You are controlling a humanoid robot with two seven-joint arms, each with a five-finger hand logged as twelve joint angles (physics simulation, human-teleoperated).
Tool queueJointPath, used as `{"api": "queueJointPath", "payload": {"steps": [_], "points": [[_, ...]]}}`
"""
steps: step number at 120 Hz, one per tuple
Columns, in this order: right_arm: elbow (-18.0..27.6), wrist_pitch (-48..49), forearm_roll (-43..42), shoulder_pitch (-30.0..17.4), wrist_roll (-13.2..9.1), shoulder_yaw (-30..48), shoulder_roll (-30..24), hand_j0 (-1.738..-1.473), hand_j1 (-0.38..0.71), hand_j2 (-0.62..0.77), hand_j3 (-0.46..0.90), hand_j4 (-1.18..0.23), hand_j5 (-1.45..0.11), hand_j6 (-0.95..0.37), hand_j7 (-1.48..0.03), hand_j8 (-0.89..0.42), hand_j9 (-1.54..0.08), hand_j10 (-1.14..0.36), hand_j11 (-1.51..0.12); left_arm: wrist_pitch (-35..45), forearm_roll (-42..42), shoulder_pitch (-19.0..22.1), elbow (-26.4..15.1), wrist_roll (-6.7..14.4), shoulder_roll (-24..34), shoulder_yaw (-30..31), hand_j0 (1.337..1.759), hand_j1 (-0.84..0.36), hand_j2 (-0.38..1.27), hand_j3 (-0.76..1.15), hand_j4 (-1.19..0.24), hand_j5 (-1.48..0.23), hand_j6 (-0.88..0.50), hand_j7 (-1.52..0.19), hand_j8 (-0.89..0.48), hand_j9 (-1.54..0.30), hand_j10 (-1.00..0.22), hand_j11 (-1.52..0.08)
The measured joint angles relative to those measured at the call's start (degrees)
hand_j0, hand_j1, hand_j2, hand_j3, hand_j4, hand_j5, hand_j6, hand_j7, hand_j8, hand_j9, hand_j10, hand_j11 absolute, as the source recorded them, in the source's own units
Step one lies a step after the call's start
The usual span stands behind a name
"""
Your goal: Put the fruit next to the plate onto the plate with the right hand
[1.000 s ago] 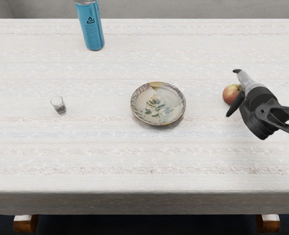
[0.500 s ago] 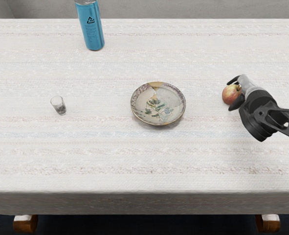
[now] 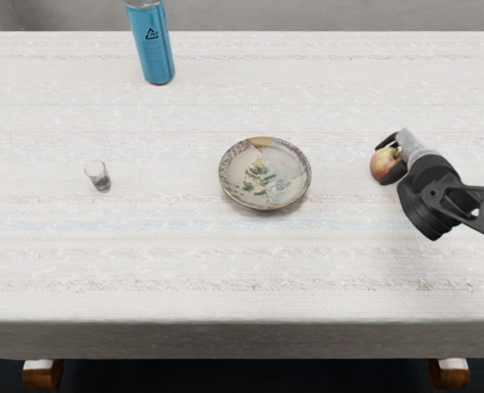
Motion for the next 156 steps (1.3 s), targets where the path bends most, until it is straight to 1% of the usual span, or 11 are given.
{"api": "queueJointPath", "payload": {"steps": [22, 31, 46, 54, 71, 88, 105, 125, 130, 144, 156], "points": [[-0.1, 0.0, -0.2, -0.2, 0.0, 0.1, 0.2, -1.642, 0.17, 0.03, 0.0, -0.55, -0.67, -0.28, -0.84, -0.34, -0.75, -0.48, -0.81, 0.0, 0.0, 0.0, 0.0, 0.0, 0.0, 0.0, 1.658, 0.34, 0.0, 0.0, -0.01, -0.01, -0.01, -0.01, -0.01, -0.01, -0.01, -0.01], [-0.1, 0.2, 0.2, -0.3, 0.0, 0.1, 0.1, -1.639, 0.14, -0.04, 0.0, -0.54, -0.72, -0.28, -0.85, -0.34, -0.79, -0.49, -0.84, 0.0, 0.0, 0.0, 0.0, 0.0, 0.0, 0.0, 1.658, 0.34, 0.0, 0.0, -0.01, -0.01, -0.01, -0.01, -0.01, -0.01, -0.01, -0.01], [0.2, 1.0, 2.2, -0.2, 0.1, 2.4, -0.2, -1.644, 0.15, 0.18, 0.0, -0.6, -0.79, -0.35, -0.87, -0.35, -0.84, -0.55, -0.87, 0.0, 0.0, 0.0, 0.0, 0.0, 0.0, 0.0, 1.658, 0.34, 0.0, 0.0, -0.01, -0.01, -0.01, -0.01, -0.01, -0.01, -0.01, -0.01], [0.8, 1.7, 2.9, -0.1, 0.1, 4.9, -0.1, -1.646, 0.16, 0.22, 0.0, -0.6, -0.83, -0.37, -0.88, -0.34, -0.87, -0.56, -0.88, 0.0, 0.0, 0.0, 0.0, 0.0, 0.0, 0.0, 1.658, 0.34, 0.0, 0.0, -0.01, -0.01, -0.01, -0.01, -0.01, -0.01, -0.01, -0.01], [3.6, 3.1, 3.5, 0.2, 0.2, 9.7, -0.1, -1.649, 0.17, 0.22, 0.0, -0.56, -0.89, -0.35, -0.88, -0.31, -0.92, -0.55, -0.89, 0.0, 0.0, 0.0, 0.0, 0.0, 0.0, 0.0, 1.658, 0.34, 0.0, 0.0, -0.01, -0.01, -0.01, -0.01, -0.01, -0.01, -0.01, -0.01], [10.7, 3.6, 3.7, 0.6, 0.2, 13.9, 0.1, -1.65, 0.19, 0.25, 0.0, -0.53, -0.94, -0.34, -0.9, -0.29, -0.96, -0.54, -0.92, 0.0, 0.0, 0.0, 0.0, 0.0, 0.0, 0.0, 1.658, 0.34, 0.0, 0.0, -0.01, -0.01, -0.01, -0.01, -0.01, -0.01, -0.01, -0.01], [13.9, 3.8, 3.8, 0.9, 0.2, 15.3, 4.3, -1.651, 0.21, 0.28, 0.0, -0.48, -1.0, -0.3, -0.93, -0.24, -1.01, -0.5, -0.98, 0.0, 0.0, 0.0, 0.0, 0.0, 0.0, 0.0, 1.658, 0.34, 0.0, 0.0, -0.01, -0.01, -0.01, -0.01, -0.01, -0.01, -0.01, -0.01], [11.6, 3.8, 3.9, -0.3, 0.2, 15.1, 10.7, -1.655, 0.22, 0.28, 0.0, -0.44, -1.05, -0.27, -0.94, -0.2, -1.02, -0.45, -1.01, 0.0, 0.0, 0.0, 0.0, 0.0, 0.0, 0.0, 1.658, 0.34, 0.0, 0.0, -0.01, -0.01, -0.01, -0.01, -0.01, -0.01, -0.01, -0.01], [11.2, 3.6, 3.7, -0.5, 0.2, 15.1, 11.3, -1.655, 0.21, 0.28, 0.0, -0.45, -1.0, -0.28, -0.9, -0.22, -0.97, -0.45, -0.96, 0.0, 0.0, 0.0, 0.0, 0.0, 0.0, 0.0, 1.658, 0.34, 0.0, 0.0, -0.01, -0.01, -0.01, -0.01, -0.01, -0.01, -0.01, -0.01], [8.7, 4.3, 3.3, -0.6, 0.1, 16.2, 10.7, -1.657, -0.02, 0.16, 0.0, -0.26, -0.57, -0.17, -0.52, -0.13, -0.56, -0.26, -0.55, 0.0, 0.0, 0.0, 0.0, 0.0, 0.0, 0.0, 1.658, 0.34, 0.0, 0.0, -0.01, -0.01, -0.01, -0.01, -0.01, -0.01, -0.01, -0.01], [11.9, 13.3, 3.7, -1.4, 0.1, 23.1, 9.1, -1.657, -0.14, 0.09, 0.0, -0.17, -0.36, -0.11, -0.33, -0.09, -0.35, -0.17, -0.35, 0.0, 0.0, 0.0, 0.0, 0.0, 0.0, 0.0, 1.658, 0.34, 0.0, 0.0, -0.01, -0.01, -0.01, -0.01, -0.01, -0.01, -0.01, -0.01]]}}
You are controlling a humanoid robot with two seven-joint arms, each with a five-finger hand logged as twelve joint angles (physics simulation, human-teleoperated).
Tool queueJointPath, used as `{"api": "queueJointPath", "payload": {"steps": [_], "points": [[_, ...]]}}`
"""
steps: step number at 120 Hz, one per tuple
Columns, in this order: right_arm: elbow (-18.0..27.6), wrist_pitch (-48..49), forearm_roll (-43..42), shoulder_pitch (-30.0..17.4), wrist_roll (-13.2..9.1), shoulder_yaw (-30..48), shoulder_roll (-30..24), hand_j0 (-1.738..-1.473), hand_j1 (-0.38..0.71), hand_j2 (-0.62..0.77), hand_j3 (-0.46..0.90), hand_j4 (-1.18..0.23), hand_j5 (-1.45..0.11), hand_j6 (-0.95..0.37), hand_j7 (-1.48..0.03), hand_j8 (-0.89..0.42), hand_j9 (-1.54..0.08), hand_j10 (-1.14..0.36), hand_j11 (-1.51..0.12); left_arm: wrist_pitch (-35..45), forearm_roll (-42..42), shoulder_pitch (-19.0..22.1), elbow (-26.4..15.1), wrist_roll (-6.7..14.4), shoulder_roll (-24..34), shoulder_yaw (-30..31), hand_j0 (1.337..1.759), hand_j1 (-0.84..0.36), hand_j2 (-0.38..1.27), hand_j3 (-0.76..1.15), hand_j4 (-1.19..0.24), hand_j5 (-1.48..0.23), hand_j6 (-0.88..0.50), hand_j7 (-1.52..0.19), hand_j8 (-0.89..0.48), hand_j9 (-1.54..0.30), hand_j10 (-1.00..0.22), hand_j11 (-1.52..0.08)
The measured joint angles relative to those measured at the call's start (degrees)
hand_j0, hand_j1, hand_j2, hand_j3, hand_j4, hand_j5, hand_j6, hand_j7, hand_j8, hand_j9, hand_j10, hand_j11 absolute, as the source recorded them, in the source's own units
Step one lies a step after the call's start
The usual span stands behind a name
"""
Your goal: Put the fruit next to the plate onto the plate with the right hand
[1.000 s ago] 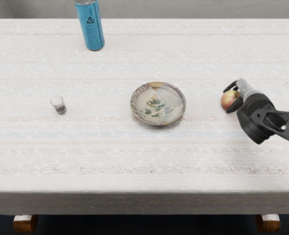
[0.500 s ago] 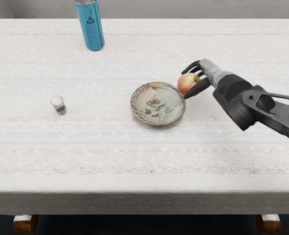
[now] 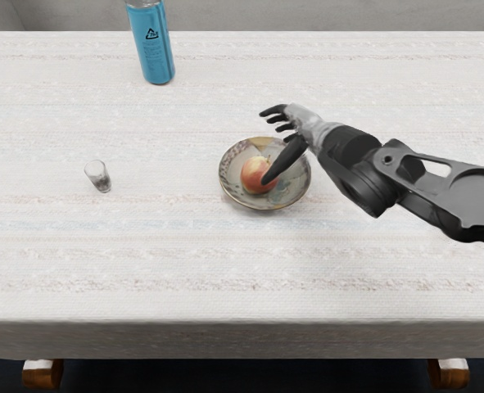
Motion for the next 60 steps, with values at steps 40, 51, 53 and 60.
{"api": "queueJointPath", "payload": {"steps": [40, 51, 53, 60], "points": [[5.7, 47.4, 27.7, -30.5, 0.0, 41.4, -2.2, -1.658, -0.29, 0.02, 0.0, -0.05, -0.09, -0.04, -0.08, -0.03, -0.09, -0.05, -0.09, 0.0, 0.0, 0.0, 0.0, 0.0, 0.0, 0.0, 1.658, 0.34, 0.0, 0.0, -0.01, -0.01, -0.01, -0.01, -0.01, -0.01, -0.01, -0.01], [5.2, 50.7, 35.0, -40.4, 0.0, 51.9, -1.9, -1.658, -0.31, 0.01, 0.0, -0.04, -0.06, -0.03, -0.06, -0.03, -0.06, -0.04, -0.06, -0.1, 0.0, 0.0, 0.0, 0.0, 0.0, 0.0, 1.658, 0.34, 0.0, 0.0, -0.01, -0.01, -0.01, -0.01, -0.01, -0.01, -0.01, -0.01], [5.2, 51.1, 36.0, -41.7, 0.0, 53.5, -1.9, -1.658, -0.31, 0.01, 0.0, -0.03, -0.06, -0.03, -0.06, -0.02, -0.06, -0.03, -0.06, -0.1, -0.1, 0.0, 0.0, 0.0, 0.0, 0.0, 1.658, 0.34, 0.0, 0.0, -0.01, -0.01, -0.01, -0.01, -0.01, -0.01, -0.01, -0.01], [5.0, 52.0, 38.3, -45.4, 0.0, 58.3, -1.9, -1.658, -0.31, 0.01, 0.0, -0.03, -0.05, -0.02, -0.05, -0.02, -0.05, -0.03, -0.05, -0.1, -0.1, 0.2, 0.0, 0.0, 0.0, 0.0, 1.658, 0.34, 0.0, 0.0, -0.01, -0.01, -0.01, -0.01, -0.01, -0.01, -0.01, -0.01]]}}
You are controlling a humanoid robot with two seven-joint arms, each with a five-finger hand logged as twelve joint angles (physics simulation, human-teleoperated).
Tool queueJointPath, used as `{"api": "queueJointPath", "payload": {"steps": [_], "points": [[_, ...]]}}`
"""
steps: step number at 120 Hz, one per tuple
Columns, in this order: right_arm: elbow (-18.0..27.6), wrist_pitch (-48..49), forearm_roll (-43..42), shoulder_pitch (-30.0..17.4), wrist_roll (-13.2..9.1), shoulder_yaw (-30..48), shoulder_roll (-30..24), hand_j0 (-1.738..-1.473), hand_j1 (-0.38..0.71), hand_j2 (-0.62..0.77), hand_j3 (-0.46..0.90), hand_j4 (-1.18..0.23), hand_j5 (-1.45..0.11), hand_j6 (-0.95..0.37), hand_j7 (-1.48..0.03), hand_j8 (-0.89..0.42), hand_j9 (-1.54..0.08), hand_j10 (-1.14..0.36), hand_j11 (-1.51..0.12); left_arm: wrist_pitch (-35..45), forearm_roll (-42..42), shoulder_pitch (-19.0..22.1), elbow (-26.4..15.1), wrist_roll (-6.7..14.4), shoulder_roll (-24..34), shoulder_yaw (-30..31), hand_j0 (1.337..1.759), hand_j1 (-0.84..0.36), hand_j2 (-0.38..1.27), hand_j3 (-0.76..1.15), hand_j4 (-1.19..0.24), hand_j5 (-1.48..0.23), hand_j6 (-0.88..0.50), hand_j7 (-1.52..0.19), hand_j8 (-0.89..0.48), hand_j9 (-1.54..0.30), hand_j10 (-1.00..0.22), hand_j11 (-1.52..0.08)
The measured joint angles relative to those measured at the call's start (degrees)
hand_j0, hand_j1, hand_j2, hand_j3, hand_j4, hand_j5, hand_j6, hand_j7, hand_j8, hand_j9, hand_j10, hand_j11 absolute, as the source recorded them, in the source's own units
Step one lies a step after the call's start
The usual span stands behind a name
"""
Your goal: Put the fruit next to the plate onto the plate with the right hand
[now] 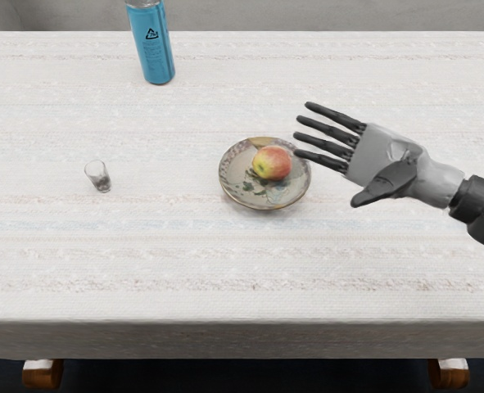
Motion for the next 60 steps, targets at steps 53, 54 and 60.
{"api": "queueJointPath", "payload": {"steps": [53, 54, 60], "points": [[-6.9, 1.1, 3.2, -12.1, 0.0, 19.7, 0.2, -1.658, -0.33, 0.0, 0.0, -0.02, -0.03, -0.02, -0.02, -0.02, -0.02, -0.02, -0.02, 0.0, 0.0, 0.3, 0.0, 0.0, 0.0, 0.0, 1.658, 0.34, 0.0, 0.0, -0.01, -0.01, -0.01, -0.01, -0.01, -0.01, -0.01, -0.01], [-7.0, 1.1, 3.2, -12.1, 0.0, 19.9, 0.2, -1.658, -0.33, 0.0, 0.0, -0.02, -0.02, -0.02, -0.02, -0.02, -0.02, -0.02, -0.02, 0.0, 0.0, 0.3, 0.0, 0.0, 0.0, 0.0, 1.658, 0.34, 0.0, 0.0, -0.01, -0.01, -0.01, -0.01, -0.01, -0.01, -0.01, -0.01], [-7.6, 1.1, 3.2, -12.4, 0.0, 20.5, 0.2, -1.658, -0.33, 0.0, 0.0, -0.02, -0.02, -0.02, -0.02, -0.02, -0.02, -0.02, -0.02, 0.0, 0.0, 0.3, 0.0, 0.0, 0.0, 0.0, 1.658, 0.34, 0.0, 0.0, -0.01, -0.01, -0.01, -0.01, -0.01, -0.01, -0.01, -0.01]]}}
